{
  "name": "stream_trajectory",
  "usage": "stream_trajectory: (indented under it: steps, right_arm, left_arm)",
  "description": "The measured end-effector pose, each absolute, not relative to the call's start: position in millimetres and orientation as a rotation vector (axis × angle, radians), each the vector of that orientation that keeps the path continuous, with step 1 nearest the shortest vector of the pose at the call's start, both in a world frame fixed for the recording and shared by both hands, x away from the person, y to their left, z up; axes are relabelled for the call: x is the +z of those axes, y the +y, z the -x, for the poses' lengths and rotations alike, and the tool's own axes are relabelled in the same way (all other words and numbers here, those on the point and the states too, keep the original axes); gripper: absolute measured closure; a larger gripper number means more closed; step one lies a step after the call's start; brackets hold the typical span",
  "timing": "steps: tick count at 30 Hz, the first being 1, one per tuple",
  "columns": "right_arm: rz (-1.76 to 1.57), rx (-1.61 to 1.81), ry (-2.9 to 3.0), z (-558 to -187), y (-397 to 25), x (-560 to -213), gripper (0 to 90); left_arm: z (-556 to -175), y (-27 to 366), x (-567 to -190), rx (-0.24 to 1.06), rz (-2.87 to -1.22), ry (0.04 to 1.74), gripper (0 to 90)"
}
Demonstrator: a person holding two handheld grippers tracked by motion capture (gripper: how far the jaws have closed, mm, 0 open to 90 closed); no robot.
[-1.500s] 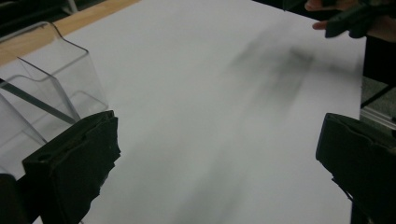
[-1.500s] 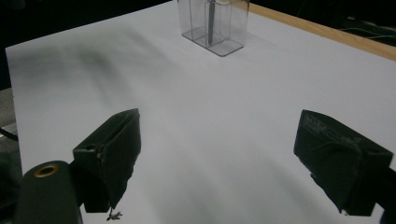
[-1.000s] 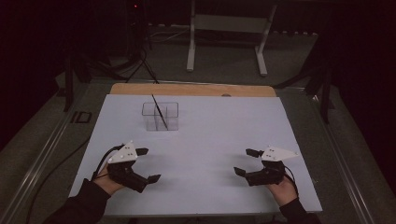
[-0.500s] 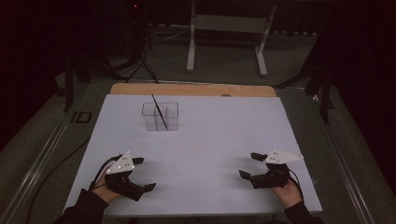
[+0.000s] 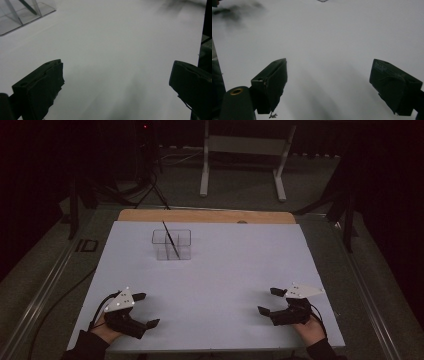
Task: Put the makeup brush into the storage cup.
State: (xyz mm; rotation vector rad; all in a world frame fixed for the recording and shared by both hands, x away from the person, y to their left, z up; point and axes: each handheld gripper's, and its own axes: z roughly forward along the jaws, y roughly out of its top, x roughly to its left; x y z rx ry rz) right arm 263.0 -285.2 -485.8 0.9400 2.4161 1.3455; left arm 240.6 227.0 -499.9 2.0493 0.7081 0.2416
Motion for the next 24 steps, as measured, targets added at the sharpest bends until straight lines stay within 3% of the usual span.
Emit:
stream_trajectory:
  steps: [24]
  right_arm:
    - [-0.943,1.359,2.419,-263.6,-286.2,-489.2,14.7]
  left_arm:
    - [-238.6,234.9,-510.5,0.257,-2.015,0.758,0.5]
